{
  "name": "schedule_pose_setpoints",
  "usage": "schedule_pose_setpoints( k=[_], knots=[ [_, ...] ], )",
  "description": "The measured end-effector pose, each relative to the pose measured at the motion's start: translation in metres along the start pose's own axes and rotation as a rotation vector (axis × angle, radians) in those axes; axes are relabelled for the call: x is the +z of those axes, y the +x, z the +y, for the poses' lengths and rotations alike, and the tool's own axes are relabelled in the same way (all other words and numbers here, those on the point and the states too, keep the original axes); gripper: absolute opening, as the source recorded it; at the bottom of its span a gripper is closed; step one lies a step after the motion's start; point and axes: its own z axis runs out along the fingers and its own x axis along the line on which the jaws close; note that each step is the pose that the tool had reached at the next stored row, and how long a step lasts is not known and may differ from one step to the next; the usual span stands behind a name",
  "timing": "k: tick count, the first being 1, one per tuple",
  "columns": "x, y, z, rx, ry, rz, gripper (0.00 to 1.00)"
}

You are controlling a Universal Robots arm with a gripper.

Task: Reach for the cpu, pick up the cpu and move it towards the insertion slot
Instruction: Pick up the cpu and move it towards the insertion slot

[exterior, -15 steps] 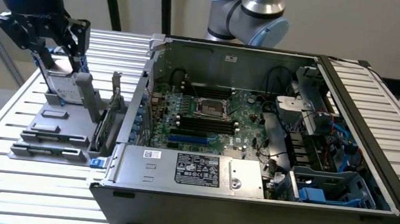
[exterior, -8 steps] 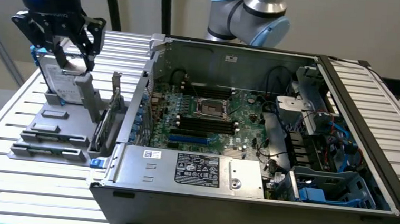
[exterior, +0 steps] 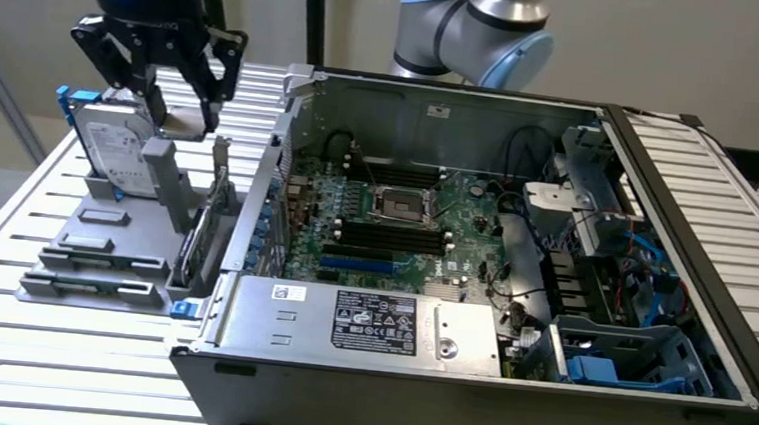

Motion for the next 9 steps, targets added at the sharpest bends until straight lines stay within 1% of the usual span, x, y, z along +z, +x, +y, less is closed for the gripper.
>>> schedule_pose_setpoints(
  k=[9],
  knots=[
    [-0.0063,-0.041,-0.0005,0.000,-0.0089,0.0002,0.55]
  ],
)
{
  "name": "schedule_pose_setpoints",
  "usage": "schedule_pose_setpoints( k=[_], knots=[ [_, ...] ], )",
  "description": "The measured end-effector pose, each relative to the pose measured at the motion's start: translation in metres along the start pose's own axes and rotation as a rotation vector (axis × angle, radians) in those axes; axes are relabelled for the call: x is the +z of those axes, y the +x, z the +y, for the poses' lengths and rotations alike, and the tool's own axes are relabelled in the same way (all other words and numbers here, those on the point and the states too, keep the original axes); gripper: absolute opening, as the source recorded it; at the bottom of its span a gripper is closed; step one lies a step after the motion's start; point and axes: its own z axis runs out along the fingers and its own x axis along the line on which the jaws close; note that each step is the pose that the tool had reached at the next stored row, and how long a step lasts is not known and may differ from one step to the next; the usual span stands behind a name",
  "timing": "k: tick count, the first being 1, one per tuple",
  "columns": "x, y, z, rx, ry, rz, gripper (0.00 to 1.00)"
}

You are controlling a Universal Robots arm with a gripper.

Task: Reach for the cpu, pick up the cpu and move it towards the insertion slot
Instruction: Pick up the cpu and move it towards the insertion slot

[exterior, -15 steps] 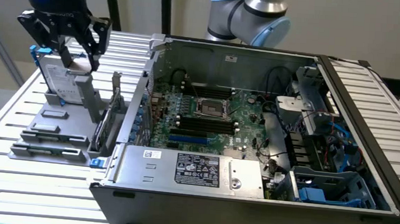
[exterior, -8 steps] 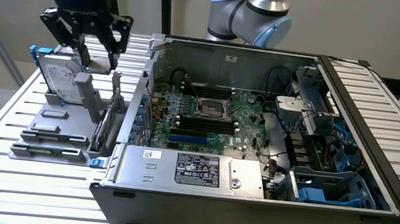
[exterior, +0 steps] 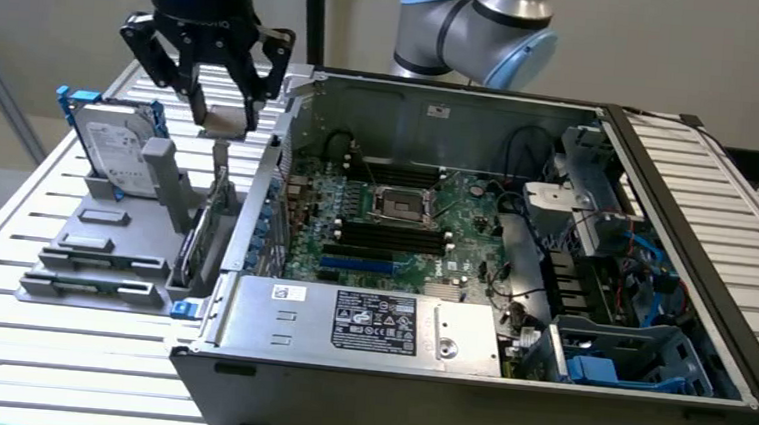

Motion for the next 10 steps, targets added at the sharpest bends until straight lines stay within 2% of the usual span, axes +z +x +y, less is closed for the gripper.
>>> schedule_pose_setpoints(
  k=[10],
  knots=[
    [-0.0022,-0.046,-0.0006,0.000,-0.0066,0.0002,0.55]
  ],
)
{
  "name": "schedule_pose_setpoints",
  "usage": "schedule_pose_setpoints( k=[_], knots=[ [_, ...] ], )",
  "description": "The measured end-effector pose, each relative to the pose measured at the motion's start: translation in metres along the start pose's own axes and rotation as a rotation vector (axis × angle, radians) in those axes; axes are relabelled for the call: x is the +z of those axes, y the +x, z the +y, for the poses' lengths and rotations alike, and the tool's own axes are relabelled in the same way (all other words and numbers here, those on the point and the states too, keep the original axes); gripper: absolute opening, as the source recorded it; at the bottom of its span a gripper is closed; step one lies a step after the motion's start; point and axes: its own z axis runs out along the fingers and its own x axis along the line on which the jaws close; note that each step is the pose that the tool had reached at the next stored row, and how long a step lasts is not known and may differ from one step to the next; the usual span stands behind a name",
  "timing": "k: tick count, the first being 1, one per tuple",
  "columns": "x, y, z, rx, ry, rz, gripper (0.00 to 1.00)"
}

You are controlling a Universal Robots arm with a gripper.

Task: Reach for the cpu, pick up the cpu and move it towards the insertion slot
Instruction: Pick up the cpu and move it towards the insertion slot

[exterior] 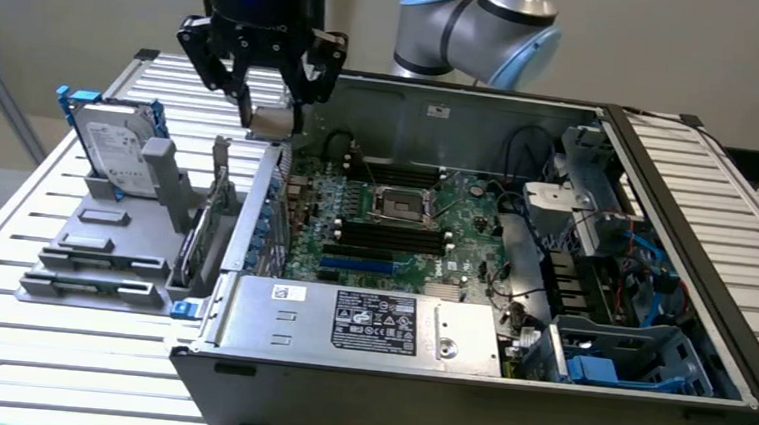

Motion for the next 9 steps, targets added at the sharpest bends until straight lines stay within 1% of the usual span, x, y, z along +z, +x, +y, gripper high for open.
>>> schedule_pose_setpoints(
  k=[4,9],
  knots=[
    [-0.0001,-0.018,-0.0003,0.000,-0.0026,-0.0001,0.55],
    [0.0001,-0.041,-0.0007,0.000,-0.0029,0.0000,0.55]
  ],
)
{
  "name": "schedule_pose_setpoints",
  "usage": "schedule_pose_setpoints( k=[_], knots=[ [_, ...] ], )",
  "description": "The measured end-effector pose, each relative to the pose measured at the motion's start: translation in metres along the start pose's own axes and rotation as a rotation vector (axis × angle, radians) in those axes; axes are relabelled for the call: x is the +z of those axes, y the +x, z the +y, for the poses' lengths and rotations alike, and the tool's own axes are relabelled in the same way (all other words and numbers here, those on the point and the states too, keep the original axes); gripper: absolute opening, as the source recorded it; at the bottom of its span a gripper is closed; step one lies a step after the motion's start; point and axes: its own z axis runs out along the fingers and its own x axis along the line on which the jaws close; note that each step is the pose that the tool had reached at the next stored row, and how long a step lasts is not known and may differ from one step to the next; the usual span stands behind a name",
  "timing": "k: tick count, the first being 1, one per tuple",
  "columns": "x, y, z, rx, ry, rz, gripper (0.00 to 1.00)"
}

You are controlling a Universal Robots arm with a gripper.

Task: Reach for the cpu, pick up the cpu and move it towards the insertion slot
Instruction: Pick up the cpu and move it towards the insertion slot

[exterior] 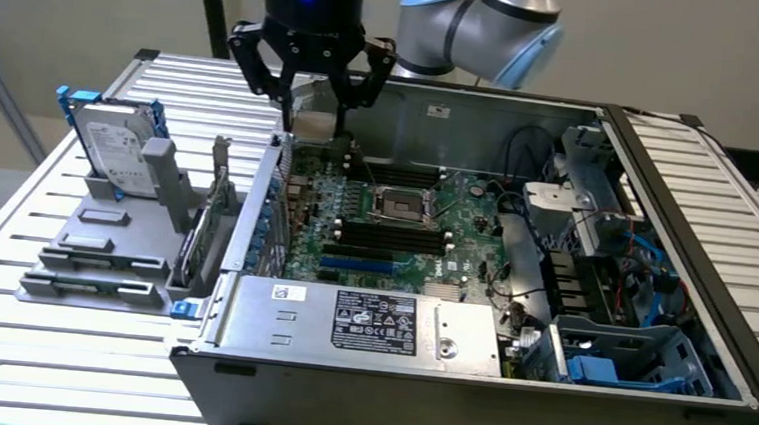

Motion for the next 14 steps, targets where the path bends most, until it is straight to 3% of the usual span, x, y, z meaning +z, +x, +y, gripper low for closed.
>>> schedule_pose_setpoints(
  k=[8,14],
  knots=[
    [0.0047,-0.036,0.0008,0.000,-0.0001,-0.0001,0.55],
    [0.0142,-0.064,0.0107,0.000,0.0020,0.0000,0.55]
  ],
)
